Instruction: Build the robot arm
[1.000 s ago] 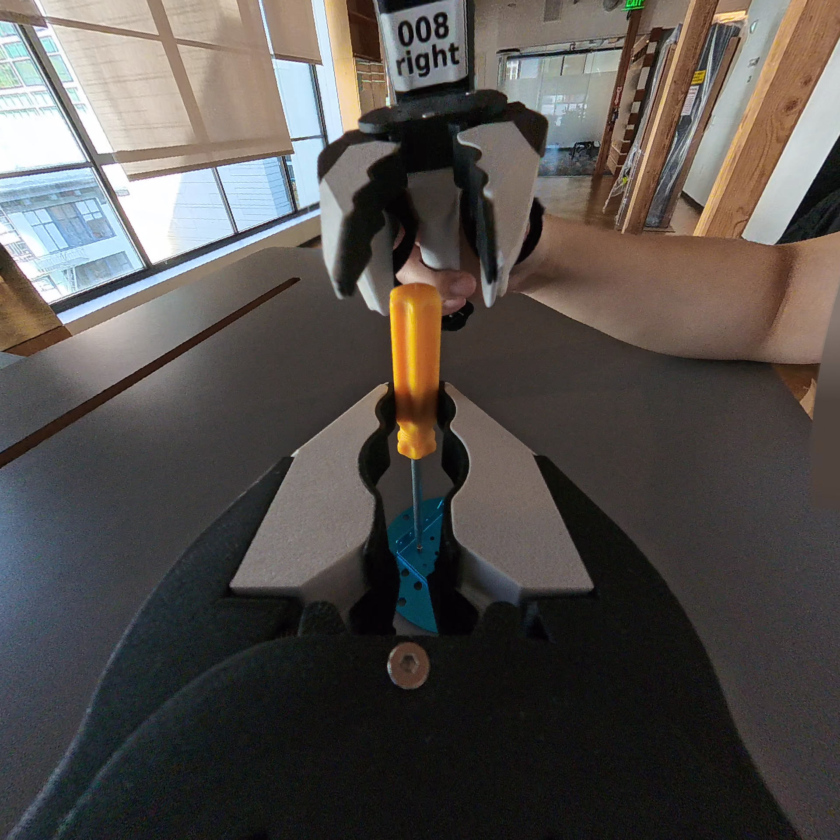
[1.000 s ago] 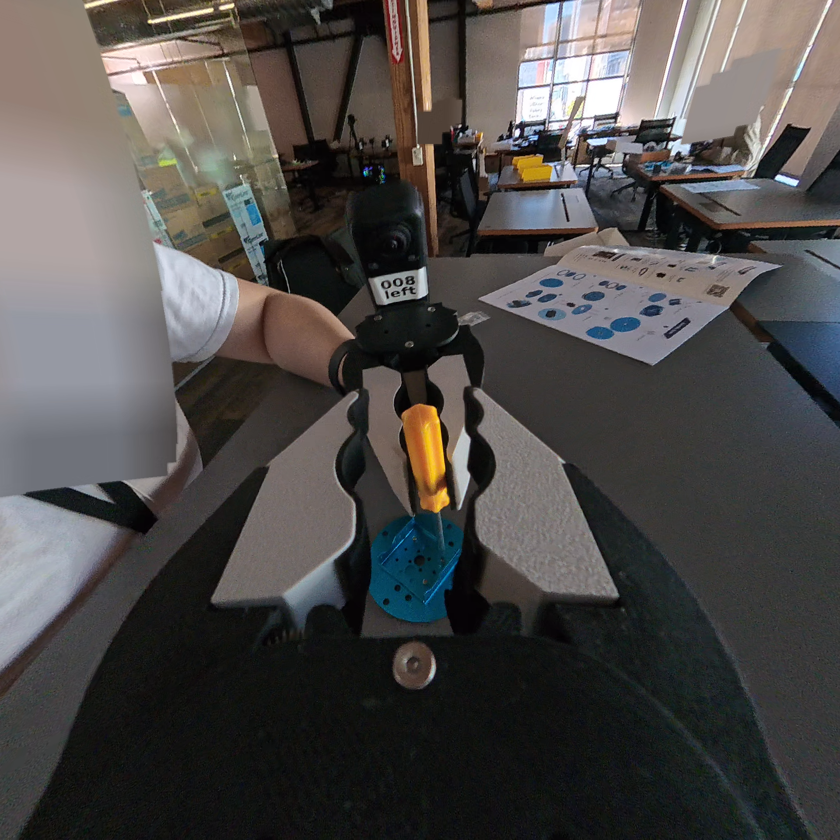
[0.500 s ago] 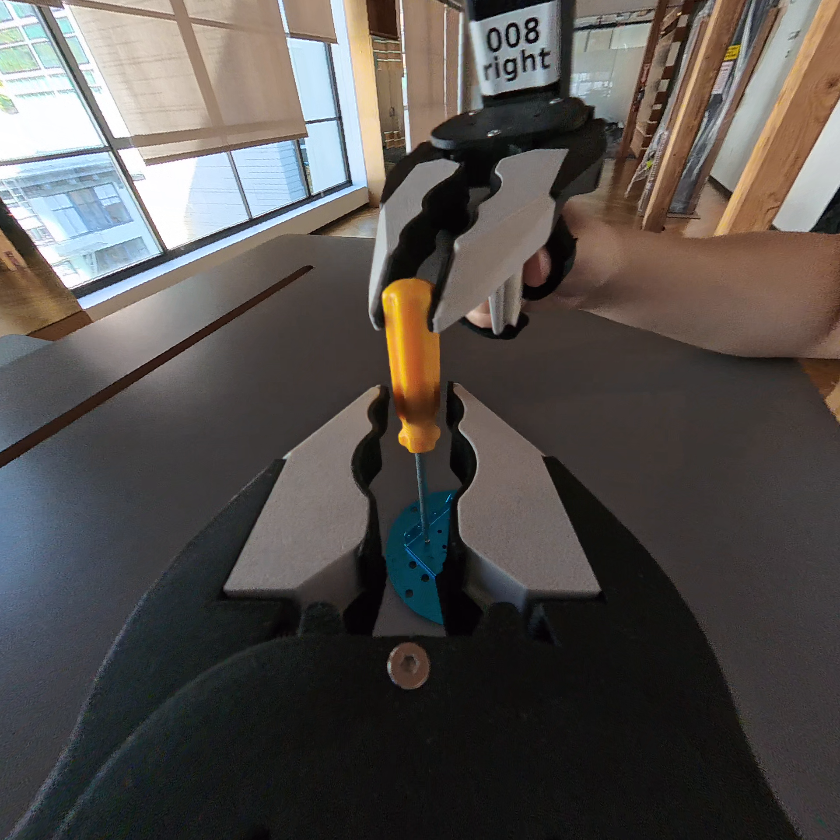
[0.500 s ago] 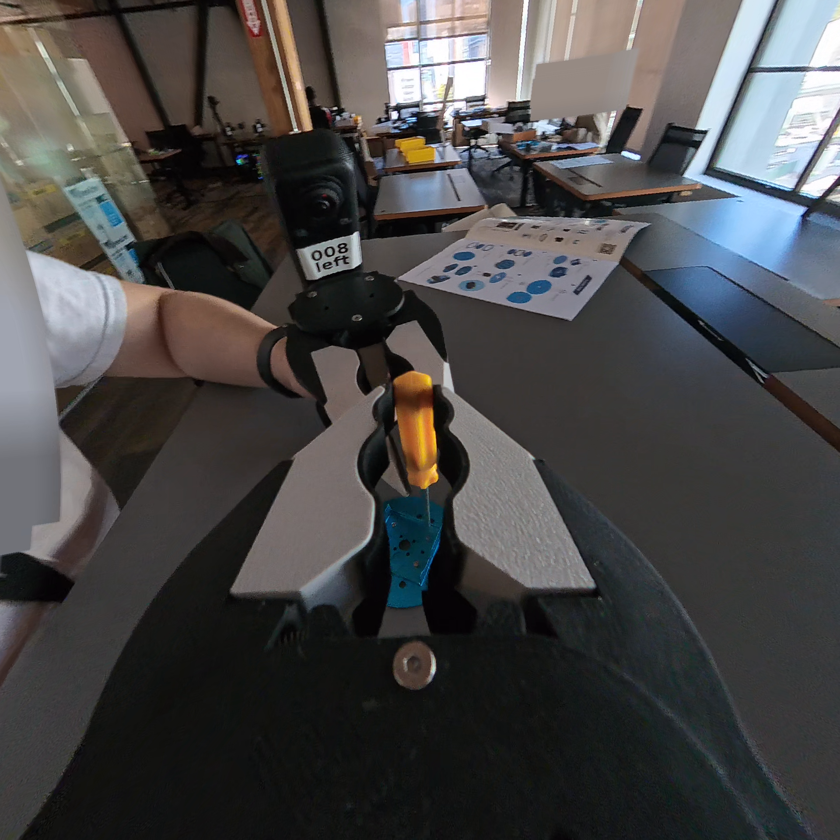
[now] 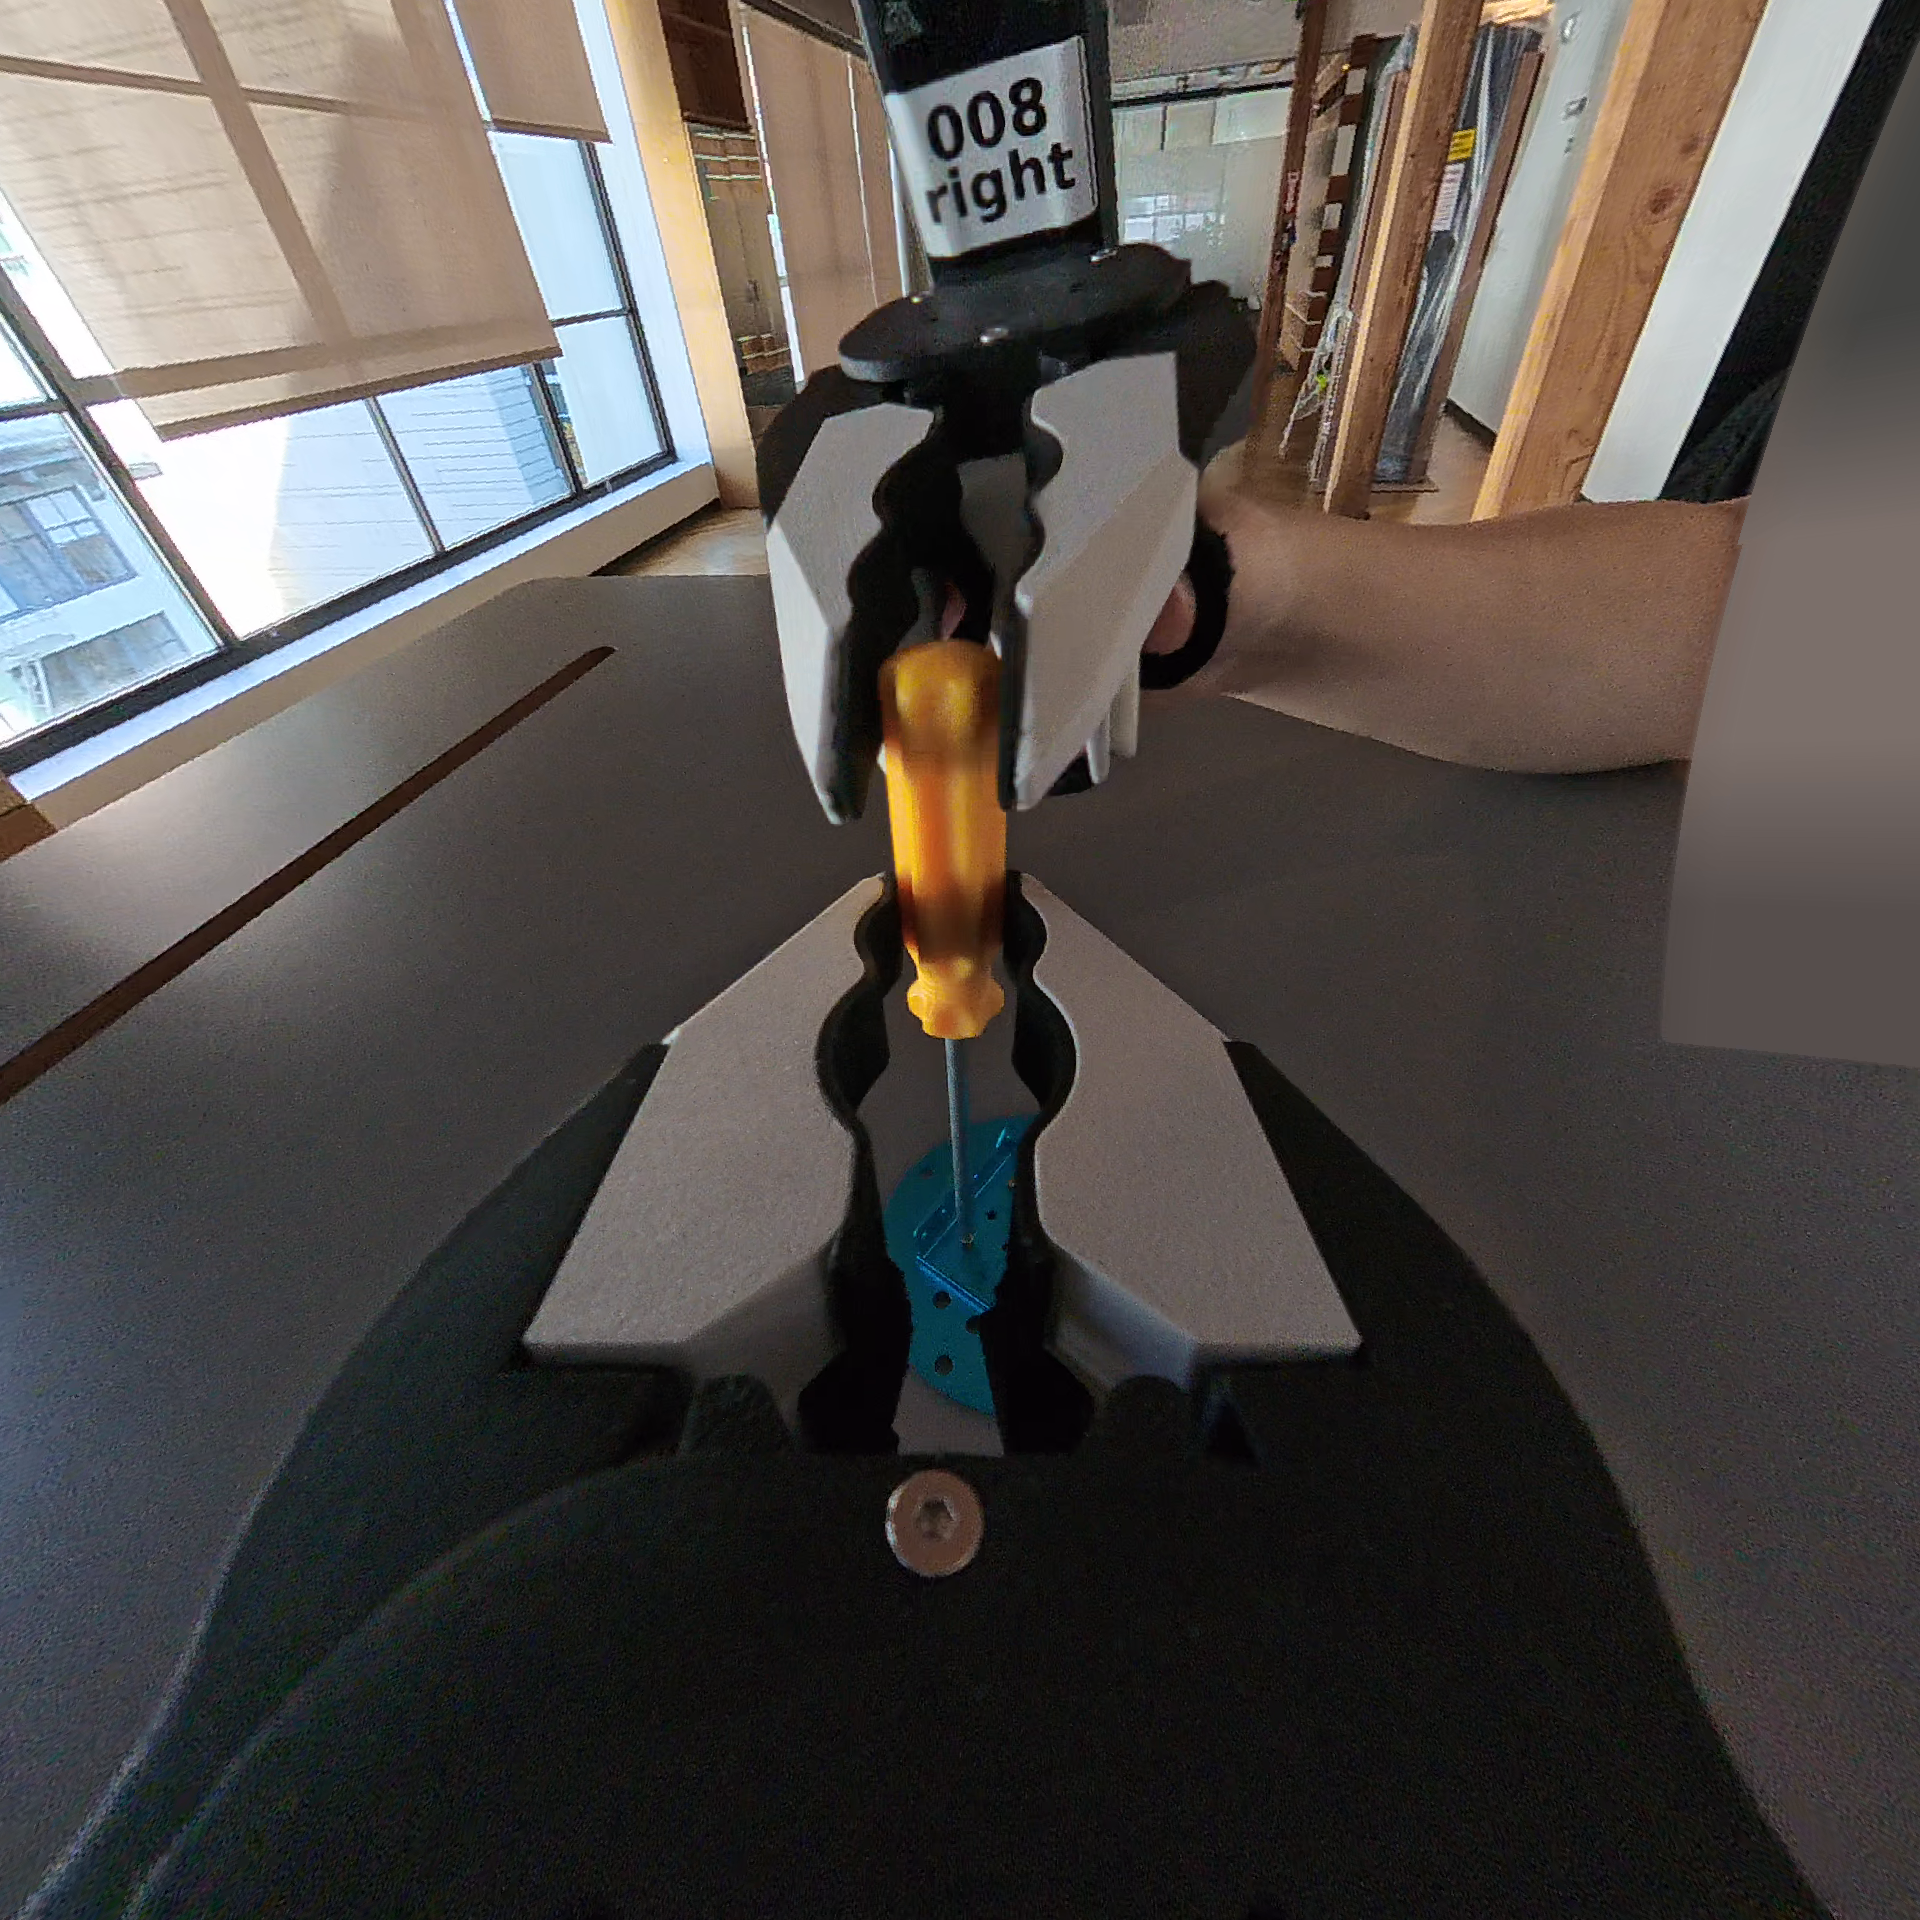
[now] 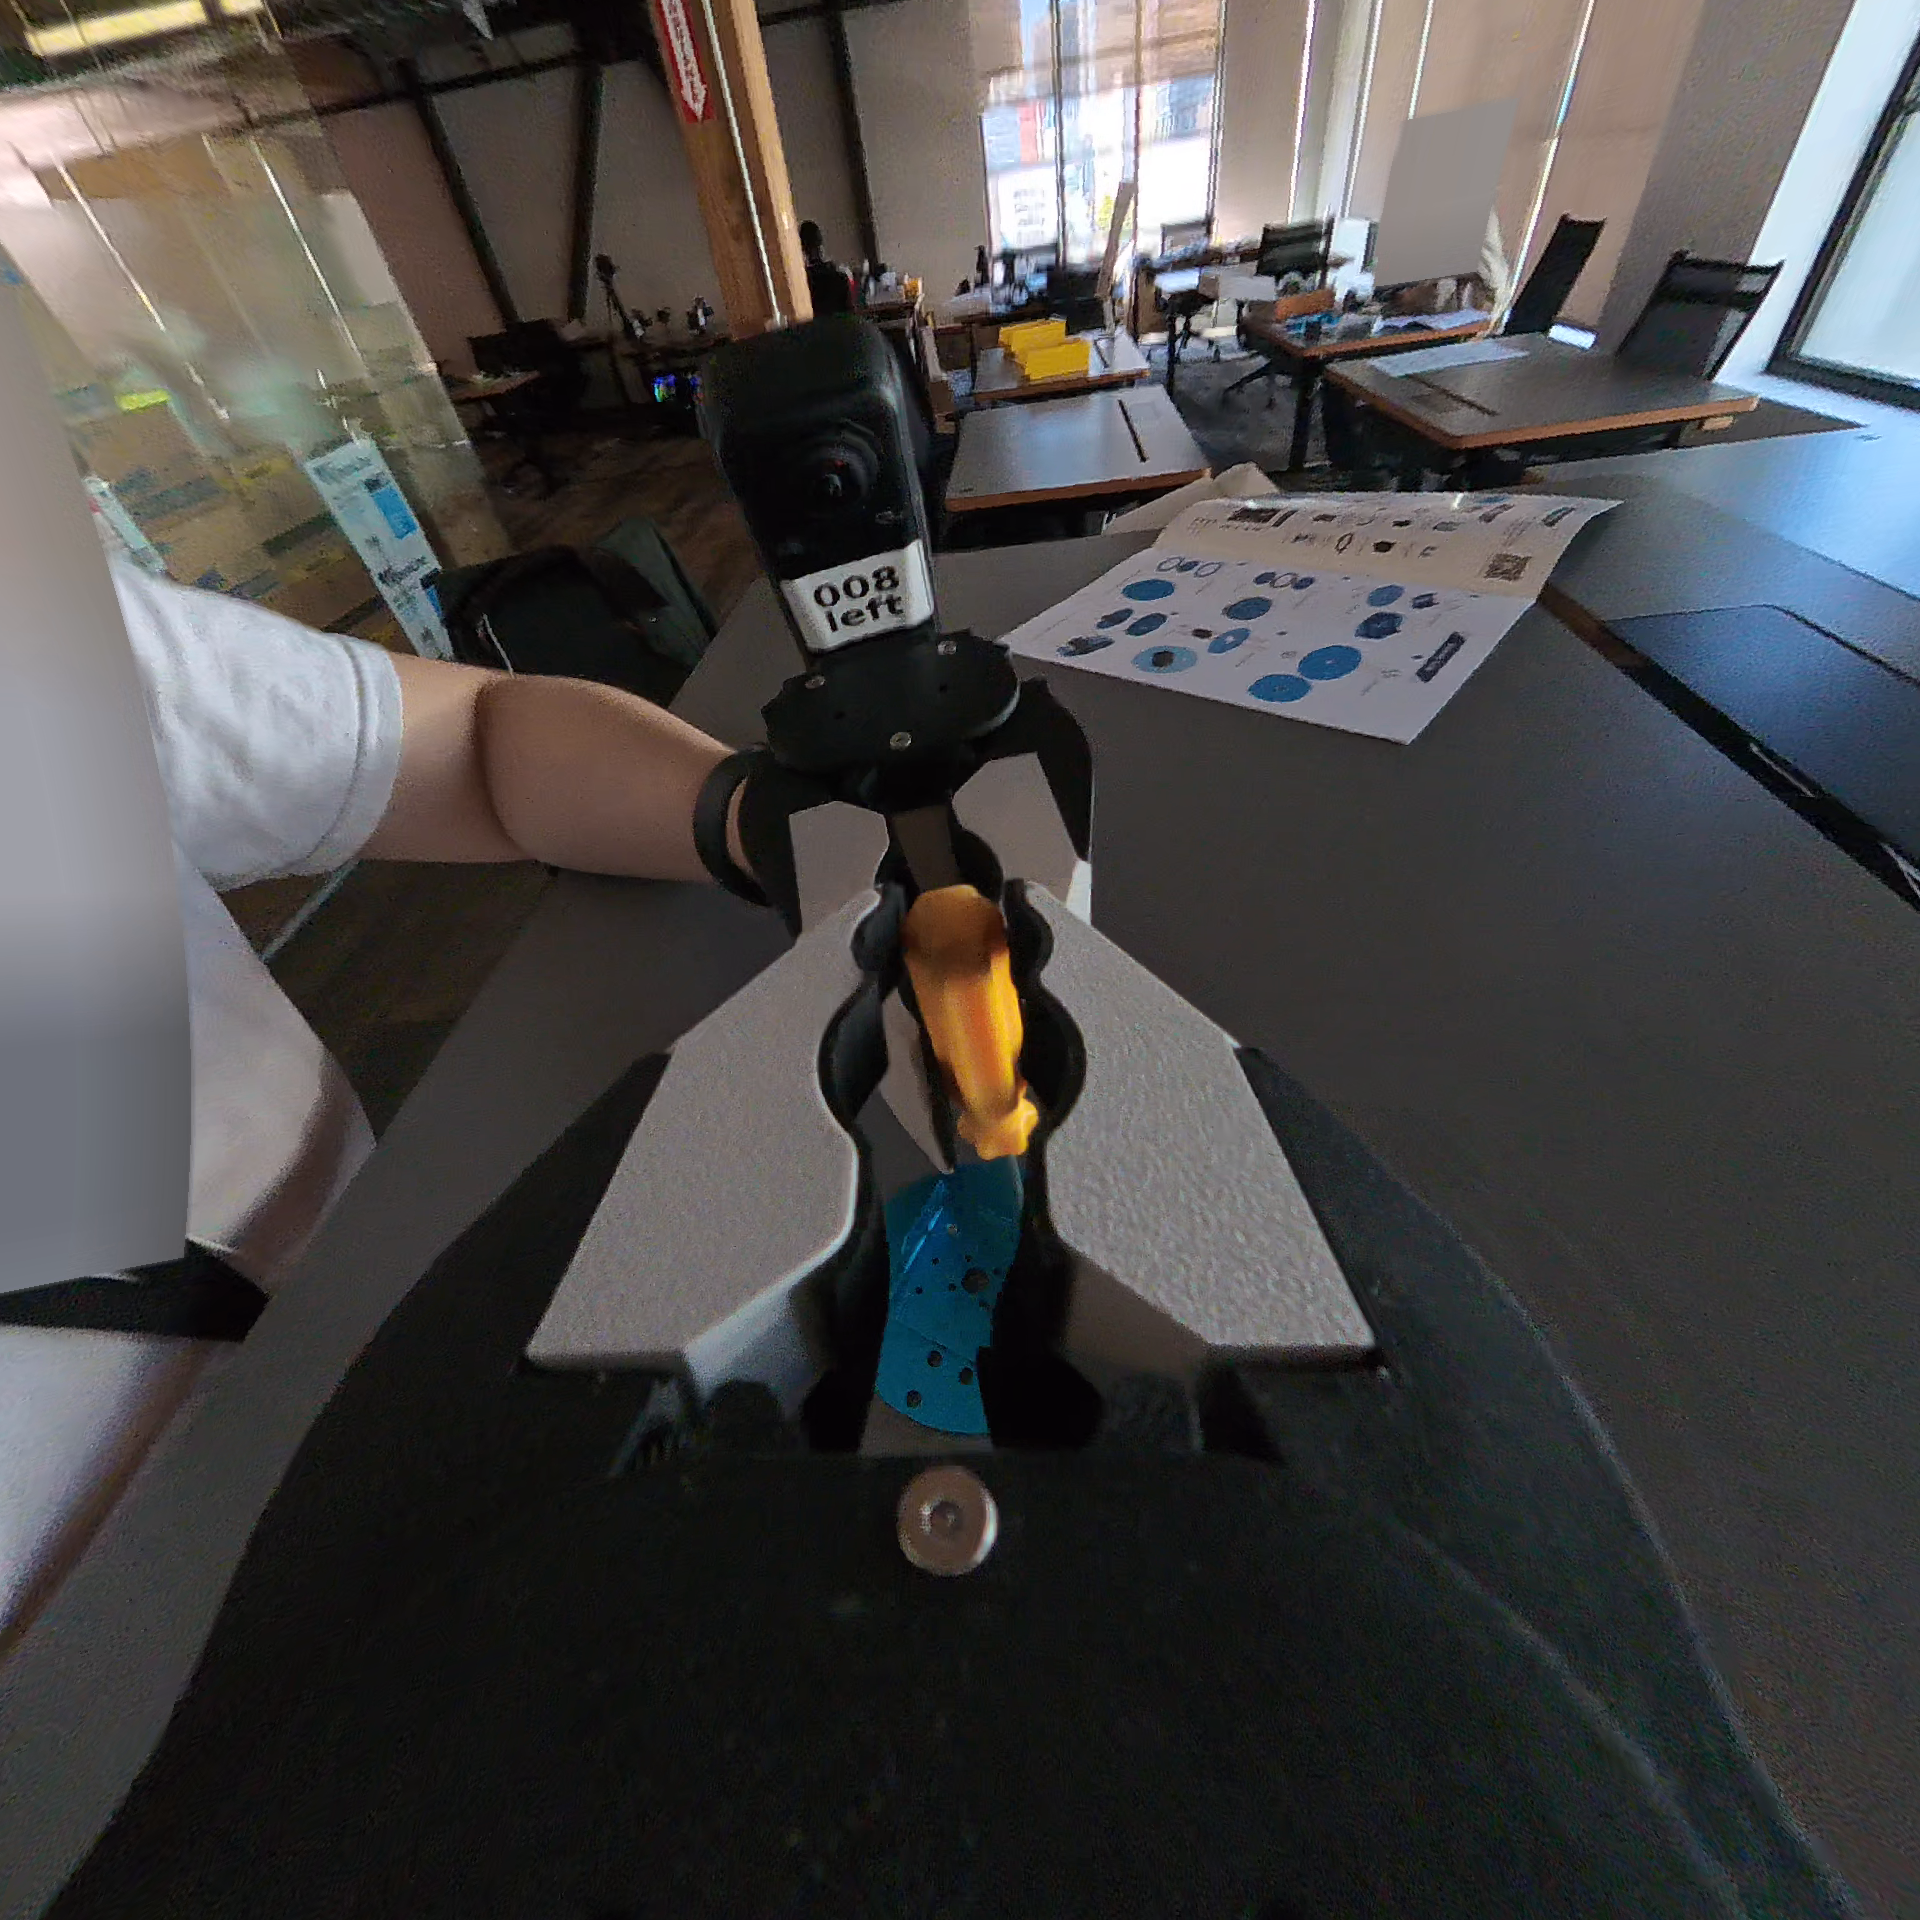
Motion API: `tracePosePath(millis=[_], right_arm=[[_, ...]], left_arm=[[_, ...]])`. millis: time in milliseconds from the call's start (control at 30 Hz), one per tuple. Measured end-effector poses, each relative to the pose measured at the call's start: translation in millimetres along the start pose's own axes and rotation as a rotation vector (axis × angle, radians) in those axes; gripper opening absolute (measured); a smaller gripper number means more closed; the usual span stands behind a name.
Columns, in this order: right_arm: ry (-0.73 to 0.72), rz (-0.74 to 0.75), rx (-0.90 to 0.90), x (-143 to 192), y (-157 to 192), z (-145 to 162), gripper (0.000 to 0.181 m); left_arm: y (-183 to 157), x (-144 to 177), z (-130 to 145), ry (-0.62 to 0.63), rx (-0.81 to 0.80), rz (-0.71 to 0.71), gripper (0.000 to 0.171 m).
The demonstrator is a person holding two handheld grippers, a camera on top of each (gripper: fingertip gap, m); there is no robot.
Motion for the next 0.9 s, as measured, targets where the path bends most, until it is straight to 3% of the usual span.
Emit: tracePosePath(millis=[133,200,400,500,600,667,800,900], right_arm=[[0.013,0.082,0.055,-2,3,0,0.018],[-0.013,0.140,0.028,-4,5,2,0.018],[-0.069,0.334,0.010,-6,12,5,0.019],[-0.043,0.318,0.008,-6,13,3,0.018],[-0.044,0.202,0.013,-1,5,3,0.024],[-0.041,0.112,-0.018,0,3,3,0.017],[0.011,0.148,0.056,-2,4,2,0.017],[-0.012,0.256,0.040,-4,7,3,0.017]], left_arm=[[5,1,0,-0.001,0.038,0.068,0.017],[4,3,-1,0.017,0.027,0.023,0.024],[0,3,-6,0.027,0.004,-0.087,0.016],[3,4,-6,0.024,0.023,-0.017,0.015],[7,4,-5,0.023,0.025,0.034,0.016],[9,4,-5,0.020,0.025,0.069,0.016],[12,6,-4,-0.012,0.038,0.144,0.016],[13,7,-6,0.016,0.024,0.093,0.019]])
Point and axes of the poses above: each gripper's, where its closed fingertips meet, x back along the fingers, z out of its underside, y = z × x across the jaws, the point moved 8 cm from there along x, back along the fingers, and after that the axes turned 4 degrees about y, right-handed, at the moved point
